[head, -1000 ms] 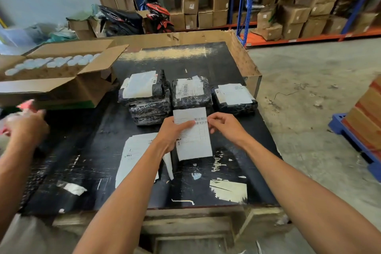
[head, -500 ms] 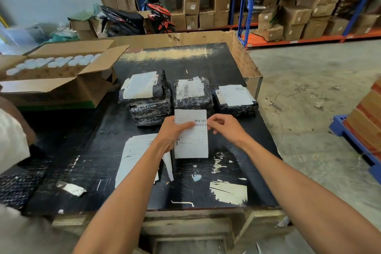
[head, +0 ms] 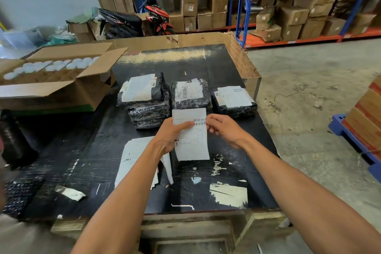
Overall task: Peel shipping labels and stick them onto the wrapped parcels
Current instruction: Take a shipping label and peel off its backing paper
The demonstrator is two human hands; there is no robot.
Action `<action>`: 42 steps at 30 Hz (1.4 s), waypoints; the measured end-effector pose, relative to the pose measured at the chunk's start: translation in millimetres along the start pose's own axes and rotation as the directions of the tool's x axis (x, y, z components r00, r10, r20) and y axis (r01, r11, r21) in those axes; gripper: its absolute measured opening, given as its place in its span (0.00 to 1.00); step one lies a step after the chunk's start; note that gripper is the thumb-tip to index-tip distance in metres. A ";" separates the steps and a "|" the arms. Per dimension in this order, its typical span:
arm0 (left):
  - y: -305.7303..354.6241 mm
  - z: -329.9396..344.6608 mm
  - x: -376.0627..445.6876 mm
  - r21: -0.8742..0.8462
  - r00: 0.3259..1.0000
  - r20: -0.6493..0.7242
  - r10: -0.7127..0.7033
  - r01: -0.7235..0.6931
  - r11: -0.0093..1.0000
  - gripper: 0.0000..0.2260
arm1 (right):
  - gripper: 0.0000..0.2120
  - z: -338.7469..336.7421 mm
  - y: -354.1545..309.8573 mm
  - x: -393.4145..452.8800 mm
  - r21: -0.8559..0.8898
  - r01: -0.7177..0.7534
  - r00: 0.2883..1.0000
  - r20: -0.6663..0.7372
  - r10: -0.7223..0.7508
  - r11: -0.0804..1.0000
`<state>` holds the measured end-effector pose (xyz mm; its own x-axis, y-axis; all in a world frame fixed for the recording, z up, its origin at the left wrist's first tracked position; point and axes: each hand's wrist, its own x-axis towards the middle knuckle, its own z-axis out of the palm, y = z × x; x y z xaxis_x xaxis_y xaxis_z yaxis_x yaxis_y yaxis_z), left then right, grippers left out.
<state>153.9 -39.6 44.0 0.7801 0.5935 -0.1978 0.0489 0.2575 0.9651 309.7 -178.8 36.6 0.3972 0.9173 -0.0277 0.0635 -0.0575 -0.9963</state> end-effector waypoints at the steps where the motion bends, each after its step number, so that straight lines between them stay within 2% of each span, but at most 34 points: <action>1: 0.6 0.7 -0.4 -0.018 1.000 0.012 -0.003 0.003 1.000 0.15 | 0.13 0.9 -1.5 0.9 0.042 -0.006 1.000 0.010 0.005 0.999; 5: 3.2 3.4 -0.7 -0.099 0.998 0.051 -0.024 0.029 0.995 0.12 | 0.12 4.3 -7.1 5.0 0.161 -0.014 0.999 0.045 0.007 0.987; 8: 5.3 4.7 0.1 -0.141 0.999 0.045 -0.005 0.012 0.990 0.10 | 0.11 4.2 -10.1 6.8 0.203 0.019 1.000 0.017 -0.023 0.979; 13: 8.9 4.1 2.2 -0.066 1.000 -0.022 0.008 -0.009 0.998 0.11 | 0.08 1.9 -8.9 10.6 0.073 0.070 0.983 -0.176 -0.056 0.995; 20: 11.6 1.7 1.3 0.068 0.999 -0.040 0.036 -0.033 0.997 0.11 | 0.06 -0.3 0.4 12.5 -0.147 0.086 0.971 -0.209 -0.116 0.985; 42: 11.4 0.3 2.7 0.124 0.997 -0.071 0.045 -0.035 0.992 0.11 | 0.05 0.7 4.7 12.1 -0.176 0.082 0.972 -0.205 -0.118 0.981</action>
<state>156.7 -35.3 54.5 0.7356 0.6567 -0.1663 0.0982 0.1396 0.9853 314.3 -167.7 31.5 0.5662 0.8173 0.1069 0.2560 -0.0510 -0.9653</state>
